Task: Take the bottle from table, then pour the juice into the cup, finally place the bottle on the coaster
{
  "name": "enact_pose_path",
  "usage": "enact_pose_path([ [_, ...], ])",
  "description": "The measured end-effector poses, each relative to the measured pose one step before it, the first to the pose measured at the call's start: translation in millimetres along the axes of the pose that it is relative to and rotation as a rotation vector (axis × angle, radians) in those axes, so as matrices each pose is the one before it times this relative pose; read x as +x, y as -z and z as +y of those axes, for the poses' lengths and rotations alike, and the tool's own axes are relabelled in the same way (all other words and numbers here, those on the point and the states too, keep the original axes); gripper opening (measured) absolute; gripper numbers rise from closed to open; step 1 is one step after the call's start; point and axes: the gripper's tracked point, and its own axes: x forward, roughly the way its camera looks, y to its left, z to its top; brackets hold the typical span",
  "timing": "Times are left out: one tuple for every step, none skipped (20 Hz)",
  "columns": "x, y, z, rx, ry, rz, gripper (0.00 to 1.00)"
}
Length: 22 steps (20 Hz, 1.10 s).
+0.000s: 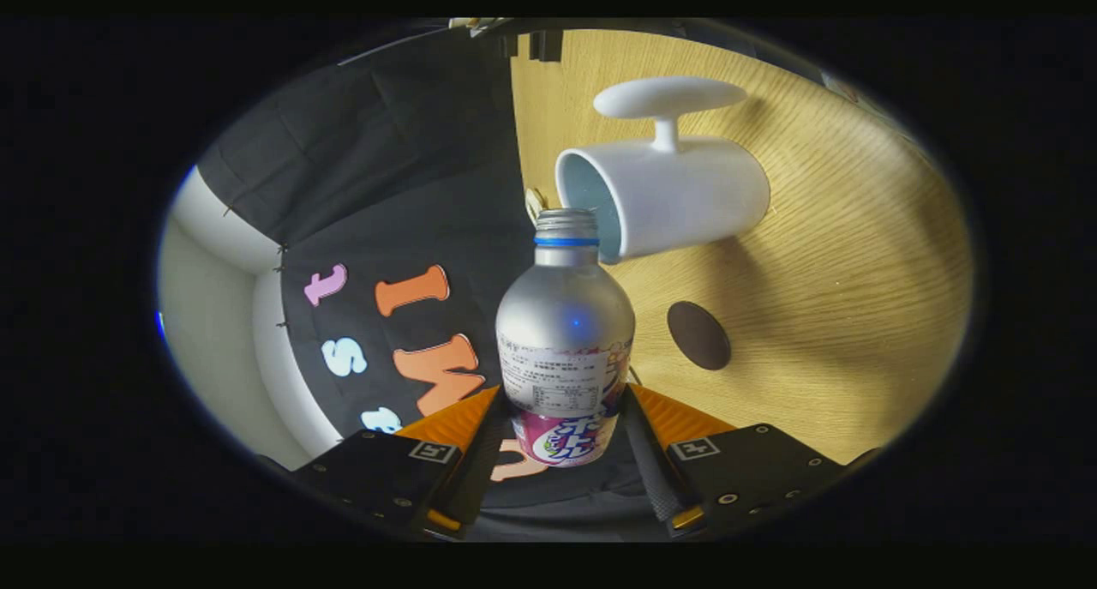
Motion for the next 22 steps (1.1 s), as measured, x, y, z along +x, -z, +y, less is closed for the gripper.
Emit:
enact_pose_path([
  [-0.35, -1.53, -1.07, 0.00262, -0.00107, -0.00087, 0.75],
  [-1.22, 0.57, -0.58, 0.00071, -0.00044, 0.00032, 0.75],
  [-1.27, -0.3, 0.98, 0.00012, -0.00008, -0.00169, 0.75],
  [0.67, -1.45, -0.25, -0.00049, 0.00105, -0.00217, 0.75],
  [0.2, -0.71, -1.02, 0.0009, 0.00223, -0.00236, 0.75],
  [0.83, -0.53, 0.69, 0.00254, -0.00065, -0.00071, 0.75],
  [-0.32, 0.24, 1.94, 0.00415, -0.00093, -0.00002, 0.75],
  [0.8, -0.02, 0.14, 0.00336, -0.00161, 0.00012, 0.75],
  [0.51, 0.3, 0.39, 0.0017, -0.00198, 0.00065, 0.75],
  [-0.45, 0.0, 1.05, 0.00117, -0.001, 0.00059, 0.75],
  [0.83, 0.0, 0.04, 0.00116, -0.00126, -0.00021, 0.75],
  [-0.44, 0.41, -0.67, 0.00117, -0.00032, 0.00076, 0.75],
  [0.14, -0.24, 0.47, 0.00145, -0.0002, -0.00018, 0.75],
  [-1.07, -0.21, 0.67, 0.00257, 0.00004, 0.00051, 0.75],
  [0.8, -0.34, 0.11, 0.00382, 0.00057, -0.00007, 0.75],
  [0.76, 1.11, -0.99, 0.00357, 0.00136, 0.00033, 0.75],
  [0.16, -0.43, -1.15, 0.0033, 0.00025, 0.00032, 0.75],
  [-0.68, -0.04, 0.96, 0.00264, -0.00062, 0.00016, 0.75],
  [0.52, -0.49, -0.23, 0.00062, 0.00033, 0.00114, 0.75],
  [-0.27, 1.16, -1.1, 0.00057, 0.00214, -0.00046, 0.75],
  [1.05, -0.62, -1.3, 0.00155, 0.00164, -0.00051, 0.75],
  [-0.93, 0.49, 2.82, 0.00234, -0.0002, 0.00057, 0.75],
])
